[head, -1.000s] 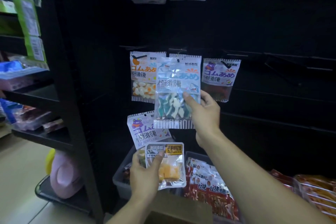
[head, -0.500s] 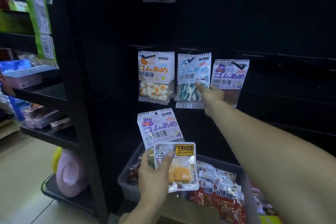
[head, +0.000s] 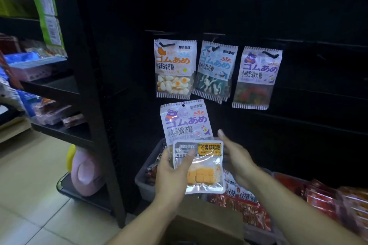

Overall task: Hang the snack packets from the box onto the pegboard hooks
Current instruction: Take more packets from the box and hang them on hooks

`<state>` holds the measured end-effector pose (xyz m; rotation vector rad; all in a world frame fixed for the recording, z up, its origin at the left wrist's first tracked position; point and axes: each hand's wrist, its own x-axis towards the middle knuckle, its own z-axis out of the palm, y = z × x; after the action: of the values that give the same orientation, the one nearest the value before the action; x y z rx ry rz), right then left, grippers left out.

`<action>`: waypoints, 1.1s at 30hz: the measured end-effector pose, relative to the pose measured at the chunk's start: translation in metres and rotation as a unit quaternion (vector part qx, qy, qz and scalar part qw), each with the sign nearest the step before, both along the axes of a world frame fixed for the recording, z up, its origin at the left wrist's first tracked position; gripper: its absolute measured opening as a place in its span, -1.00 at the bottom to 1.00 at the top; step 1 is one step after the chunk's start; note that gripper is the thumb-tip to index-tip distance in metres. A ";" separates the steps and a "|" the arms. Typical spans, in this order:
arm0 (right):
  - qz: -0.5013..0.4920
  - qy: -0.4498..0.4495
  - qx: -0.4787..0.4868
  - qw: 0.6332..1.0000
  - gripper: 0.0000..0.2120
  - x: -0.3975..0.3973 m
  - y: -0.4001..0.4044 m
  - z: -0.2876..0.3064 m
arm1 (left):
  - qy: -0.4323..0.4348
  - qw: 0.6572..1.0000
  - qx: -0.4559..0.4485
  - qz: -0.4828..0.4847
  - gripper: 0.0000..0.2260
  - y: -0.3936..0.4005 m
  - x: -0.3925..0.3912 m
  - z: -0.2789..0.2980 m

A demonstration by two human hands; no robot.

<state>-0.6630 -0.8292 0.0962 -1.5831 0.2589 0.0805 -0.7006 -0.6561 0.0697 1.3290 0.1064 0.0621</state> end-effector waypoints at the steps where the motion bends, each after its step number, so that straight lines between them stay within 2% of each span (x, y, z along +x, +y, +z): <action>1: 0.021 0.017 0.005 1.000 -0.46 -0.008 0.000 -0.007 | 0.003 1.000 0.012 -0.014 -0.74 -0.001 -0.002 0.000; 3: 0.045 0.026 0.044 0.998 -0.51 -0.016 -0.006 -0.011 | 0.004 0.999 0.027 -0.044 -0.78 -0.004 -0.004 -0.001; 5: 0.061 0.022 0.070 0.995 -0.66 -0.019 -0.015 -0.008 | 0.008 0.997 0.033 -0.064 -0.81 -0.008 -0.006 -0.001; 8: 0.060 -0.013 0.044 0.997 -0.77 -0.024 -0.020 -0.002 | 0.008 0.996 0.038 -0.083 -0.78 -0.012 -0.008 0.000; 12: -0.099 -0.136 0.035 0.985 -0.84 -0.026 -0.023 0.006 | 0.022 0.997 0.049 -0.059 -0.67 -0.018 -0.009 0.002; 16: -0.213 -0.275 0.004 0.938 -0.88 -0.027 -0.040 0.036 | 0.042 0.997 0.042 -0.042 -0.81 -0.020 -0.006 0.000; 19: -0.265 -0.327 0.033 0.907 -0.89 -0.025 -0.055 0.052 | 0.037 0.996 0.057 -0.053 -0.77 -0.022 -0.008 0.003; 23: -0.299 -0.349 0.055 0.886 -0.87 -0.021 -0.064 0.061 | 0.029 0.994 0.083 -0.063 -0.81 -0.028 -0.011 0.002; 28: -0.303 -0.347 0.070 0.885 -0.87 -0.017 -0.064 0.067 | 0.020 0.993 0.099 -0.057 -0.87 -0.031 -0.013 0.000; 33: -0.297 -0.346 0.079 0.887 -0.85 -0.015 -0.063 0.067 | 0.025 0.991 0.123 -0.054 -0.82 -0.031 -0.012 -0.002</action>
<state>-0.6779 -0.8923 0.1632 -1.2185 0.1563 -0.9063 -0.7130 -0.6868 0.0680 1.5802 0.0698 -0.0510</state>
